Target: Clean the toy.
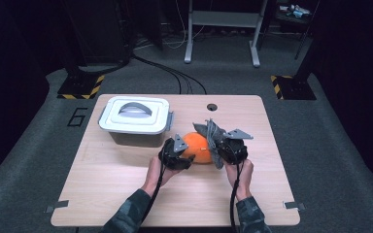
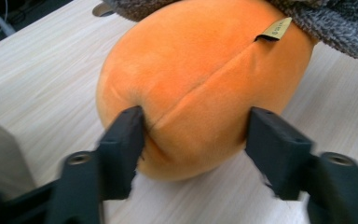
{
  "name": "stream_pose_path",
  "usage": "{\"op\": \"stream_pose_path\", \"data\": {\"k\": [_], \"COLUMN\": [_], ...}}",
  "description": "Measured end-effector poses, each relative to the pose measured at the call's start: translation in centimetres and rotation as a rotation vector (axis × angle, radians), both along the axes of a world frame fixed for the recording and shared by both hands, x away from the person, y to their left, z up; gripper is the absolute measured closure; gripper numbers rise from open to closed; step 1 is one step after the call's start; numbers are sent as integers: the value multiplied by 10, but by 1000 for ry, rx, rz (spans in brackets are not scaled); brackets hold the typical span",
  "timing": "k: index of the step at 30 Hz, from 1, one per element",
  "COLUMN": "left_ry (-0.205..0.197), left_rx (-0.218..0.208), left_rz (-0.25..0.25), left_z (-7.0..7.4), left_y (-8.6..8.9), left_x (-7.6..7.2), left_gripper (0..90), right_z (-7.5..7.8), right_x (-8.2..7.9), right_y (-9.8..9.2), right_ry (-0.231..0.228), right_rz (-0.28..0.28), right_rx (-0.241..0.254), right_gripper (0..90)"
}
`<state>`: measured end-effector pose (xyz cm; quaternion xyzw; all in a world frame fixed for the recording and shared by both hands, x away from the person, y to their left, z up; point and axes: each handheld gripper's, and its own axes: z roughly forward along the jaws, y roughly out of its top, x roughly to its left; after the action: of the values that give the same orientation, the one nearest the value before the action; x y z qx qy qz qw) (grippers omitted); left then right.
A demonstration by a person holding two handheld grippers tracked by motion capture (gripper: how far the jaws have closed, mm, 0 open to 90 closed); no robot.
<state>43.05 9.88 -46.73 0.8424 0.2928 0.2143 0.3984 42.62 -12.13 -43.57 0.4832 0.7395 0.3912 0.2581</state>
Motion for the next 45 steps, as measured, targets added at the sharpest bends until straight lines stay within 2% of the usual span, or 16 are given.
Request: {"op": "stream_pose_path", "data": {"k": [3, 7, 11, 14, 19, 24, 25, 27, 28, 30, 31, 33, 34, 37, 40, 45], "left_ry": [-4, 26, 78, 103, 142, 161, 156, 142, 133, 123, 136, 150, 162, 160, 134, 121], "left_rx": [3, -54, -127, -160, -194, -183, -189, -193, -180, -136, -144, -142, -154, -187, -170, -141], "left_rz": [-8, 17, 26, 23, 10, 30, 22, 28, 16, 40, 27, 41, 15, -18, -32, 4], "left_z": [-1, 3, 10, 20, 30, 20, 19, 18, 19, 17, 14, 7, 4, -1, -2, -2], "left_y": [-3, -2, -1, -1, -1, 0, 2, 6, 9, 13, 16, 20, 21, 19, 16, 13], "left_x": [0, 1, 0, -4, -10, -8, -8, -9, -9, -9, -7, -1, 3, 4, 2, -2], "left_gripper": [642, 757, 780, 784, 782, 706, 660, 574, 496, 446, 427, 400, 400, 503, 618, 776], "right_z": [-1, 2, 15, 32, 42, 19, 14, 11, 10, 10, 10, 8, 7, 7, 7, 7], "right_x": [1, -2, -14, -26, -32, -14, -11, -6, -3, -2, 0, 3, 5, 7, 9, 11], "right_y": [-2, -5, -4, 7, 23, 32, 31, 29, 28, 27, 25, 21, 19, 19, 20, 22], "right_ry": [-4, -10, -51, -91, -92, -8, 13, 14, 21, 18, 19, 38, 34, 45, 58, 51], "right_rz": [-1, -3, 9, 55, 110, 116, 112, 109, 101, 94, 97, 105, 108, 113, 112, 126], "right_rx": [3, 24, 39, 46, 50, -27, -9, -24, -34, -46, -50, -6, -13, -8, -9, -11], "right_gripper": [767, 768, 767, 767, 767, 767, 768, 768, 768, 768, 768, 768, 768, 768, 768, 768]}}
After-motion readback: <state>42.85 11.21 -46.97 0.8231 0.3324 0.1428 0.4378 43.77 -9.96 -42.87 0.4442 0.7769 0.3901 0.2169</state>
